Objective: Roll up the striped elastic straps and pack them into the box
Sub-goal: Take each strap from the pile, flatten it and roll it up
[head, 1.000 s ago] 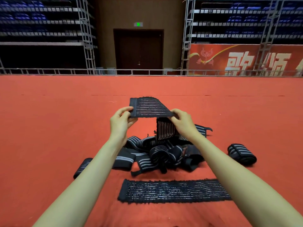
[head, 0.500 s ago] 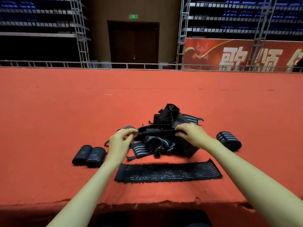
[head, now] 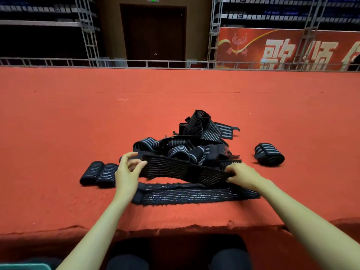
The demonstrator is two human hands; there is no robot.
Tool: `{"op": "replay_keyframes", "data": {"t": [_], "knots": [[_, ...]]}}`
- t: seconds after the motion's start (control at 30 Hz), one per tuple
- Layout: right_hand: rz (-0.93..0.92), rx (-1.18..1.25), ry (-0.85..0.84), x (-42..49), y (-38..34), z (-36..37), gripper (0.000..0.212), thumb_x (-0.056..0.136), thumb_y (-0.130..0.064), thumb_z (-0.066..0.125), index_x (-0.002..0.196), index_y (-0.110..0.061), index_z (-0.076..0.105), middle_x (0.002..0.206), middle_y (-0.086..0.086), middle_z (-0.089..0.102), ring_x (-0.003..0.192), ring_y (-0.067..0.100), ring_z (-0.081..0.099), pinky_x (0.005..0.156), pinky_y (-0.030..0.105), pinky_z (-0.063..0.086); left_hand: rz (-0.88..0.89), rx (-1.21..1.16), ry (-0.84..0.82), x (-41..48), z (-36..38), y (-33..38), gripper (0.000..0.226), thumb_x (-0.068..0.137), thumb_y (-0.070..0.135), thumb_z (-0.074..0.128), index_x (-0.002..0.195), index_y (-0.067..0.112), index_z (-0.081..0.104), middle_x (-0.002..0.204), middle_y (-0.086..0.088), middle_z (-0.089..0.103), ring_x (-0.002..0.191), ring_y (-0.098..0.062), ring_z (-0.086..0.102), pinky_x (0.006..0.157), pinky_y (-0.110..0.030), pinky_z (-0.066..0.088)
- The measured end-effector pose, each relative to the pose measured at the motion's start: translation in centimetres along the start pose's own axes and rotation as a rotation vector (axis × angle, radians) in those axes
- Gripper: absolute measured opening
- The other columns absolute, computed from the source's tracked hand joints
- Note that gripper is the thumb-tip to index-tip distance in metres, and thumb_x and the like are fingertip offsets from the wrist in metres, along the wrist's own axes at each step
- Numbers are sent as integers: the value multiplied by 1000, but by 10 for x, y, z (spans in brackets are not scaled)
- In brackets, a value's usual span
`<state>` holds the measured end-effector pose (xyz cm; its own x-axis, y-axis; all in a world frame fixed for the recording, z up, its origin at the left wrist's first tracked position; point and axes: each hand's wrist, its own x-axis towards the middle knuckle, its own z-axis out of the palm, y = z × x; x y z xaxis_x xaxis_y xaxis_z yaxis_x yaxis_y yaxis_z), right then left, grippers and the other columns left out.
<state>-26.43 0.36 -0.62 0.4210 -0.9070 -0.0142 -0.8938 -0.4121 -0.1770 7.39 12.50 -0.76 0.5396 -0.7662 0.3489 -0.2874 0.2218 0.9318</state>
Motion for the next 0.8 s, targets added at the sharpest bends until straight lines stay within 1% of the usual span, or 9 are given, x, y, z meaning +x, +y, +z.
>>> {"op": "replay_keyframes", "data": {"t": [0.1, 0.2, 0.23, 0.33, 0.4, 0.5, 0.57, 0.67, 0.8], "knots": [[41, 187, 160, -4, 11, 0, 10, 83, -19, 65, 92, -25, 65, 97, -2, 67, 96, 23, 61, 79, 38, 48, -34, -3, 18, -5, 2, -5, 25, 86, 8, 66, 105, 18, 53, 88, -2, 62, 81, -18, 60, 82, -33, 47], [74, 347, 385, -8, 13, -12, 4, 84, -14, 66, 87, -17, 65, 86, 2, 67, 85, 22, 61, 76, 36, 45, -45, 12, 20, -8, 2, -11, 23, 89, 7, 62, 105, 19, 51, 91, -2, 59, 79, -19, 59, 80, -36, 47], [85, 360, 414, -9, 15, -17, 4, 85, -14, 65, 86, -17, 65, 84, 1, 67, 82, 21, 60, 75, 35, 45, -58, 13, 11, -8, 1, -14, 24, 89, 6, 61, 106, 19, 50, 92, -1, 58, 81, -18, 59, 79, -36, 48], [127, 335, 312, -11, 25, -27, 7, 86, -18, 65, 87, -25, 65, 88, 0, 69, 81, 18, 60, 75, 36, 49, -166, 10, -33, -9, -1, -22, 29, 89, 1, 58, 109, 18, 46, 90, 3, 56, 80, -19, 56, 79, -38, 46], [159, 303, 230, -14, 32, -28, 12, 86, -18, 65, 85, -30, 63, 91, -4, 69, 88, 18, 62, 81, 37, 50, -253, -9, -50, -10, -3, -28, 32, 86, -5, 56, 109, 15, 45, 88, 1, 56, 82, -23, 53, 77, -37, 43], [186, 398, 252, -18, 36, -24, 12, 85, -12, 67, 86, -24, 64, 91, -3, 67, 92, 17, 60, 81, 29, 43, -318, -10, -72, -14, -6, -32, 34, 84, -9, 53, 110, 11, 46, 91, -3, 57, 81, -21, 53, 69, -30, 44], [221, 505, 308, -20, 36, -21, 11, 84, -9, 70, 88, -18, 64, 92, 0, 67, 89, 16, 59, 78, 26, 39, -331, 22, -81, -17, -9, -32, 33, 83, -10, 52, 109, 10, 47, 94, -6, 57, 78, -19, 54, 63, -27, 43], [289, 598, 326, -20, 39, -15, 14, 80, -11, 75, 90, -14, 65, 90, 6, 66, 85, 18, 57, 69, 26, 38, -313, 137, -83, -16, -11, -34, 31, 81, -8, 53, 105, 11, 49, 96, -8, 60, 84, -22, 57, 72, -34, 46], [333, 550, 262, -17, 38, 0, 23, 76, -11, 78, 96, -9, 65, 85, 5, 58, 79, 19, 54, 56, 15, 35, -224, 362, -115, -17, -9, -33, 28, 79, -9, 53, 102, 7, 54, 93, -8, 61, 81, -23, 56, 75, -30, 41]]}}
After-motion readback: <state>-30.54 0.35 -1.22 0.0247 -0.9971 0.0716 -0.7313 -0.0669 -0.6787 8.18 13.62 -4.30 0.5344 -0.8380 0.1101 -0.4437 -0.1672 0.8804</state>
